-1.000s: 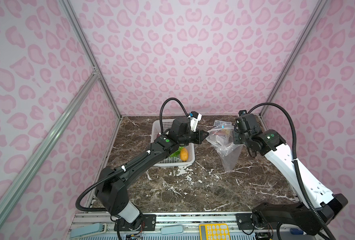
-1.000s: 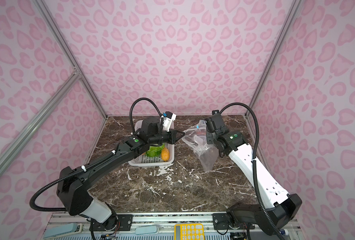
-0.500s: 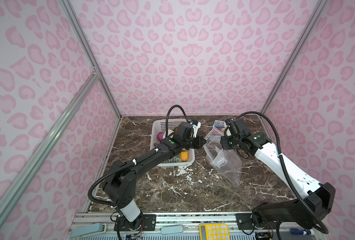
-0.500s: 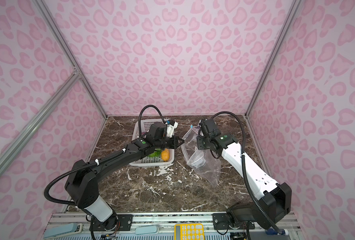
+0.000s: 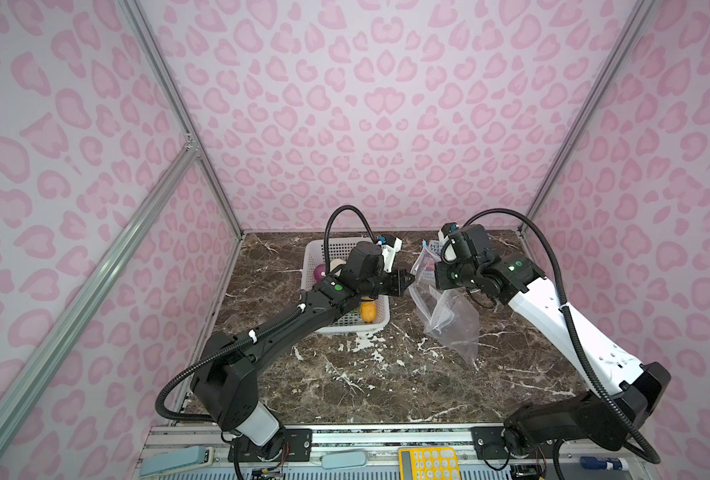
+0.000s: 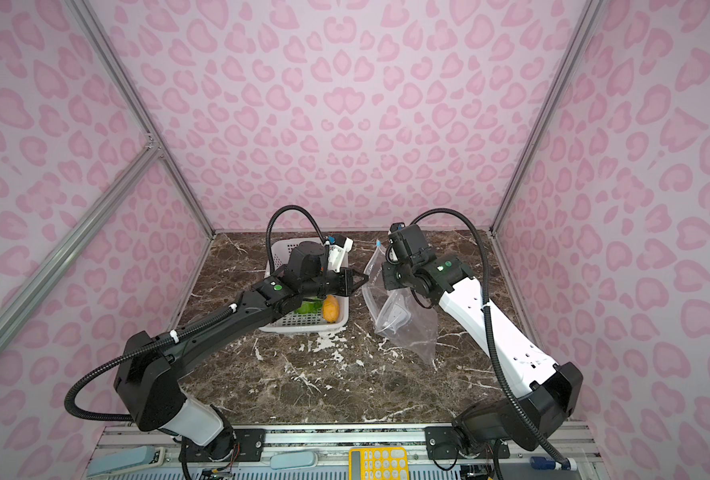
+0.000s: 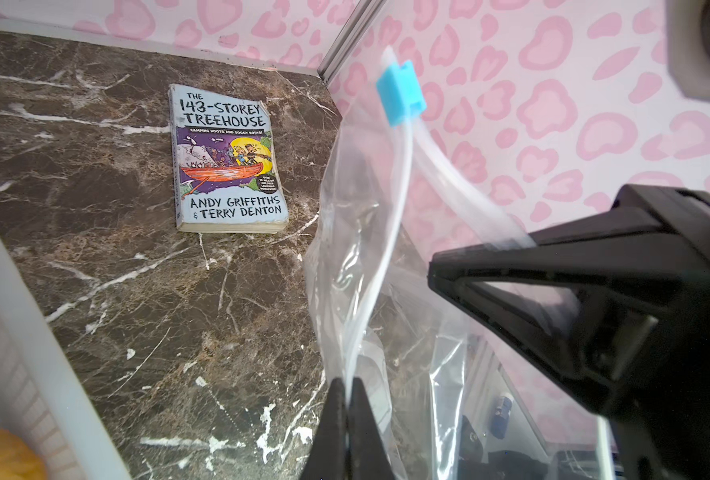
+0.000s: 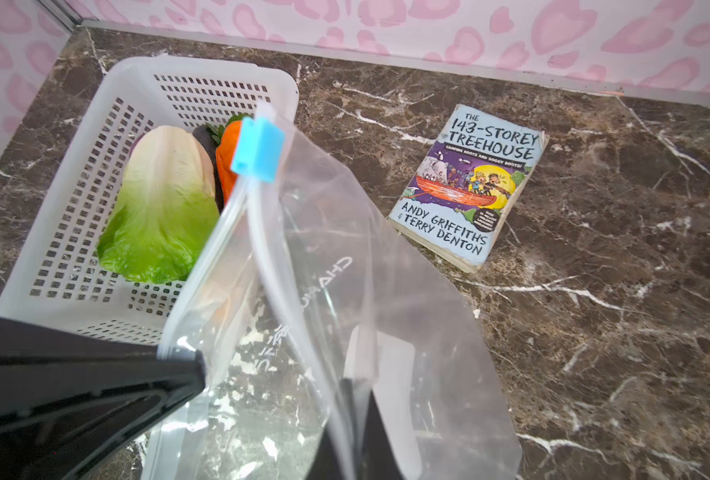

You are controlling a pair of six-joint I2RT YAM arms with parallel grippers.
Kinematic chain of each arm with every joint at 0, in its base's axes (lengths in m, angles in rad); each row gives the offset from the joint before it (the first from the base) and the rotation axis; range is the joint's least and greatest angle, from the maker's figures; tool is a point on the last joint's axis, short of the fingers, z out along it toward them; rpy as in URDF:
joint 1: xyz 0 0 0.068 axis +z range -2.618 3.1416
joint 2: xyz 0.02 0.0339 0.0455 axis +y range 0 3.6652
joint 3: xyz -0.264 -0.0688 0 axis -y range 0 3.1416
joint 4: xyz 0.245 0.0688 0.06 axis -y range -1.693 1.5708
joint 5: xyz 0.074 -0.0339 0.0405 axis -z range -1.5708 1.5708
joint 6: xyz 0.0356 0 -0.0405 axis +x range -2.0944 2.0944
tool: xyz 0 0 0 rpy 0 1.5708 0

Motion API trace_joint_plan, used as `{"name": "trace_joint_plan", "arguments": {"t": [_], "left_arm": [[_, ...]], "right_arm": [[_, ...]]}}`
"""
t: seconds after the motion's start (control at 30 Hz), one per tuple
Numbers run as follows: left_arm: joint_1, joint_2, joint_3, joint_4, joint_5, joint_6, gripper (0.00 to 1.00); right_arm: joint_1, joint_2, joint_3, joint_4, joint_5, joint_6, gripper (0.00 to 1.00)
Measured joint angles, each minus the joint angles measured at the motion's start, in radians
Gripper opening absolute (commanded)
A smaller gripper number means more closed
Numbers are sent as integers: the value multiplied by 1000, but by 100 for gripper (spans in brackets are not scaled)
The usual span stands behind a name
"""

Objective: Place the food in the zip-top bag and seal the zipper
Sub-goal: 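Release the left gripper from the bag while the right gripper holds it upright, then lower the left gripper toward the yellow potato while the right holds the bag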

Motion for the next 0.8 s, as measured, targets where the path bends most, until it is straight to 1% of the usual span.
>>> {"name": "trace_joint_plan", "arguments": {"t": [0.1, 0.23, 0.3, 0.43, 0.47, 0.5, 0.6, 0.63, 0.73, 0.8], "left_arm": [[1, 7, -16, 1, -27, 5, 3], [6, 44, -40, -9, -69, 29, 3], [13, 50, -53, -22, -83, 31, 3], [19, 48, -67, -35, -115, 42, 4], [20, 47, -67, -41, -122, 48, 7], [22, 43, -67, -46, -123, 48, 16], [25, 29, -66, -46, -115, 54, 55], [28, 24, -66, -46, -103, 54, 63], [47, 3, -65, -48, -68, 33, 74], [65, -21, -66, -50, -51, 29, 76]], "right_arm": [[3, 7, 1, -35, 48, 2, 0], [24, 6, -15, -42, 144, 16, 0], [33, 9, -31, -27, 168, 17, 0], [53, 29, -67, 4, 172, 19, 0], [56, 34, -69, 12, 171, 18, 0], [58, 39, -71, 23, 168, 20, 0], [63, 51, -73, 53, 156, 18, 0], [63, 54, -77, 64, 153, 18, 0], [63, 61, -87, 89, 135, 19, 0], [63, 64, -93, 105, 129, 18, 0]]}}
